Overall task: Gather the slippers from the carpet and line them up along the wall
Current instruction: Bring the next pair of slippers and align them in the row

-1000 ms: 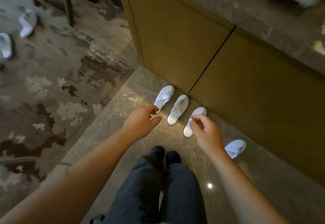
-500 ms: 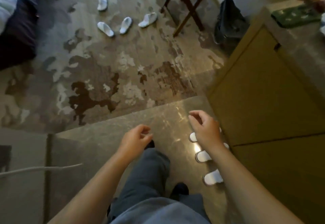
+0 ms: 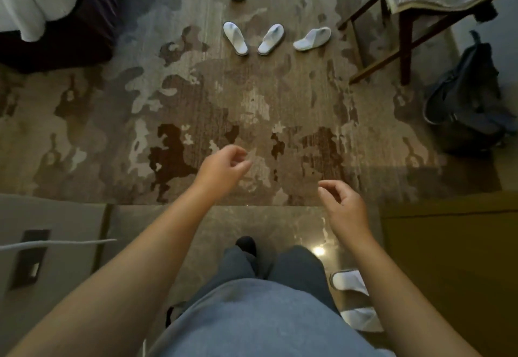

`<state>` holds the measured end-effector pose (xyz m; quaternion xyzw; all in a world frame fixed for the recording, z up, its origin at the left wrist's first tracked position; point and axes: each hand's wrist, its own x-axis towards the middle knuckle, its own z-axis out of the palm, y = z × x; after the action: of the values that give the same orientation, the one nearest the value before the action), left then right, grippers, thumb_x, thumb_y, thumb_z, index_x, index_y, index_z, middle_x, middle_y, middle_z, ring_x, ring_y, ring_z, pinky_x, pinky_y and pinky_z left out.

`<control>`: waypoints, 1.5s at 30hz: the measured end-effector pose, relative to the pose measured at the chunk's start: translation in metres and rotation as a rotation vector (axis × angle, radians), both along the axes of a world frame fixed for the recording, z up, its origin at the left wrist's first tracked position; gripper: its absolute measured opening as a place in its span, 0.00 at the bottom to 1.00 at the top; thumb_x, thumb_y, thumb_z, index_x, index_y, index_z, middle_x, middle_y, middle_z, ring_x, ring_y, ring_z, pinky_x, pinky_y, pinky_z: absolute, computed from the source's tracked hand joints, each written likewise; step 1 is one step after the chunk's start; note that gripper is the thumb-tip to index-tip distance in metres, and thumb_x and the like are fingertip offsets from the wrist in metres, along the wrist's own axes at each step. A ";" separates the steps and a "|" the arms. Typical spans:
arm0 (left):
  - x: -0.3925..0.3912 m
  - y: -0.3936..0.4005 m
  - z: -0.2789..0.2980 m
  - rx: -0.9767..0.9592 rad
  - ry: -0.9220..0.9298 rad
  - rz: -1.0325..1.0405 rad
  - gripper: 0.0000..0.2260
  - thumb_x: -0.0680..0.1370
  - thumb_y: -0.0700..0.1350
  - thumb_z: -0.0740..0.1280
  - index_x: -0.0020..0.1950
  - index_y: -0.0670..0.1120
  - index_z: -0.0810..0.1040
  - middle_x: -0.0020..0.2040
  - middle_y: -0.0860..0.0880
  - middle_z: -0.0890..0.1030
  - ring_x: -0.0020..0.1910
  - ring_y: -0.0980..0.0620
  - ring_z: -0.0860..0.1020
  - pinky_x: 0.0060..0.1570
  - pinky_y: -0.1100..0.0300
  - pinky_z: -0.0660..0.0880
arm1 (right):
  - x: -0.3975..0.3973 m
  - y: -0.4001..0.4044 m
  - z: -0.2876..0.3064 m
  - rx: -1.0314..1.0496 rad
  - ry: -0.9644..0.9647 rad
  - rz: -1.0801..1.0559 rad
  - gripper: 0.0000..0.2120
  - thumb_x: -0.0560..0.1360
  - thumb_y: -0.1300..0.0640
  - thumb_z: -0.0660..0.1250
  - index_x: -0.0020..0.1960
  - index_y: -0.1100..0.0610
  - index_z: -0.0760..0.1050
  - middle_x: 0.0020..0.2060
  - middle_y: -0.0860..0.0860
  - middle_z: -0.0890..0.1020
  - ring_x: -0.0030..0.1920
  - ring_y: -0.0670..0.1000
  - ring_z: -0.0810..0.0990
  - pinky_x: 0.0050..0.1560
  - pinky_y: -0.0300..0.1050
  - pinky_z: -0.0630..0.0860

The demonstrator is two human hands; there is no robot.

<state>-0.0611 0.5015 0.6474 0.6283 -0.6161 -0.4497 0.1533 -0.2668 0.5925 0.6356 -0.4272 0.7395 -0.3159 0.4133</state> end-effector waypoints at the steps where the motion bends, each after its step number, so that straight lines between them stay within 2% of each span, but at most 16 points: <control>1: -0.003 -0.026 0.004 -0.024 0.003 0.003 0.12 0.75 0.48 0.63 0.57 0.48 0.74 0.44 0.57 0.75 0.42 0.61 0.73 0.37 0.69 0.69 | -0.003 -0.015 -0.002 0.019 0.001 -0.012 0.09 0.75 0.56 0.60 0.54 0.53 0.74 0.40 0.37 0.74 0.43 0.36 0.72 0.39 0.31 0.67; 4: -0.011 -0.095 0.010 -0.068 0.032 0.006 0.11 0.75 0.49 0.63 0.56 0.49 0.74 0.43 0.59 0.74 0.43 0.61 0.74 0.36 0.68 0.69 | -0.013 -0.072 -0.009 0.053 -0.014 -0.033 0.10 0.75 0.57 0.60 0.55 0.55 0.74 0.41 0.39 0.74 0.44 0.39 0.73 0.40 0.33 0.68; 7: -0.016 -0.165 0.003 -0.072 0.029 0.042 0.11 0.75 0.48 0.63 0.57 0.48 0.73 0.45 0.56 0.75 0.44 0.59 0.74 0.38 0.67 0.71 | -0.021 -0.154 -0.020 0.050 -0.010 -0.031 0.09 0.75 0.57 0.60 0.53 0.55 0.74 0.41 0.43 0.76 0.46 0.46 0.75 0.41 0.35 0.70; 10: -0.021 -0.241 -0.007 -0.067 -0.014 0.116 0.11 0.75 0.47 0.63 0.57 0.47 0.74 0.45 0.55 0.75 0.43 0.59 0.73 0.36 0.69 0.68 | -0.031 -0.257 -0.025 0.011 0.009 0.053 0.08 0.75 0.57 0.60 0.53 0.56 0.75 0.42 0.46 0.76 0.43 0.43 0.74 0.39 0.31 0.68; 13: -0.021 -0.312 -0.006 -0.046 -0.047 0.185 0.12 0.75 0.46 0.63 0.57 0.46 0.74 0.46 0.53 0.76 0.45 0.55 0.75 0.40 0.64 0.71 | -0.040 -0.362 -0.016 -0.032 0.044 0.163 0.06 0.75 0.57 0.60 0.51 0.54 0.74 0.38 0.43 0.75 0.39 0.37 0.71 0.34 0.26 0.68; 15: -0.020 -0.355 -0.003 -0.030 -0.055 0.220 0.11 0.75 0.46 0.63 0.56 0.46 0.74 0.45 0.53 0.76 0.46 0.54 0.75 0.44 0.61 0.71 | -0.042 -0.429 -0.004 -0.043 0.054 0.199 0.10 0.75 0.56 0.60 0.54 0.55 0.74 0.41 0.43 0.74 0.40 0.36 0.71 0.35 0.27 0.66; 20: -0.015 -0.446 -0.014 0.019 -0.078 0.308 0.11 0.75 0.46 0.64 0.56 0.46 0.74 0.46 0.52 0.76 0.45 0.55 0.73 0.44 0.62 0.69 | -0.031 -0.572 0.008 -0.045 0.064 0.287 0.12 0.75 0.54 0.60 0.57 0.54 0.73 0.46 0.45 0.75 0.42 0.38 0.72 0.37 0.31 0.65; 24: -0.009 -0.542 -0.040 0.100 -0.033 0.315 0.11 0.75 0.46 0.64 0.55 0.46 0.74 0.43 0.55 0.75 0.42 0.61 0.72 0.37 0.68 0.66 | -0.019 -0.677 -0.016 -0.005 0.066 0.292 0.12 0.75 0.54 0.60 0.57 0.54 0.73 0.46 0.46 0.75 0.42 0.37 0.71 0.37 0.31 0.66; 29: -0.001 -0.704 -0.071 0.137 -0.055 0.222 0.12 0.75 0.45 0.63 0.57 0.44 0.74 0.51 0.48 0.77 0.49 0.53 0.74 0.50 0.59 0.71 | -0.013 -0.796 -0.060 0.098 0.084 0.159 0.12 0.75 0.56 0.61 0.57 0.55 0.72 0.45 0.45 0.74 0.43 0.40 0.72 0.36 0.29 0.64; 33: -0.009 -0.827 -0.101 0.140 -0.073 0.136 0.12 0.75 0.45 0.64 0.56 0.43 0.74 0.48 0.51 0.75 0.48 0.53 0.74 0.49 0.59 0.71 | -0.014 -0.870 -0.107 0.221 0.069 0.092 0.11 0.74 0.56 0.62 0.57 0.54 0.72 0.46 0.46 0.75 0.42 0.39 0.72 0.35 0.30 0.64; 36: -0.020 -0.902 -0.153 0.146 -0.083 0.114 0.12 0.74 0.46 0.64 0.56 0.44 0.75 0.48 0.51 0.76 0.48 0.53 0.74 0.49 0.58 0.71 | -0.018 -0.918 -0.166 0.293 0.045 0.060 0.12 0.74 0.57 0.63 0.57 0.55 0.72 0.52 0.50 0.76 0.48 0.45 0.73 0.37 0.31 0.66; 38: -0.027 -0.939 -0.206 0.168 -0.084 0.117 0.13 0.74 0.47 0.64 0.57 0.44 0.73 0.49 0.50 0.76 0.49 0.52 0.75 0.50 0.56 0.72 | -0.021 -0.947 -0.219 0.316 0.047 0.026 0.13 0.73 0.57 0.64 0.58 0.55 0.72 0.55 0.52 0.76 0.51 0.47 0.73 0.43 0.35 0.70; 41: -0.035 -0.975 -0.307 0.211 -0.110 0.128 0.17 0.74 0.47 0.65 0.61 0.44 0.70 0.54 0.47 0.76 0.50 0.51 0.74 0.52 0.53 0.73 | -0.025 -0.983 -0.316 0.333 0.062 -0.039 0.16 0.73 0.57 0.65 0.60 0.55 0.70 0.58 0.54 0.76 0.55 0.49 0.73 0.54 0.46 0.73; 45: -0.041 -0.989 -0.463 0.285 -0.173 0.185 0.24 0.73 0.48 0.66 0.66 0.44 0.65 0.64 0.43 0.73 0.60 0.45 0.72 0.56 0.51 0.72 | -0.026 -1.014 -0.464 0.346 0.072 -0.118 0.18 0.72 0.58 0.66 0.61 0.56 0.69 0.59 0.54 0.74 0.57 0.50 0.72 0.58 0.48 0.71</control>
<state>-0.1019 -0.4875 0.1844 0.7340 -0.4966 -0.4605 0.0502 -0.2930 -0.4212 0.1718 -0.3166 0.8209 -0.1924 0.4346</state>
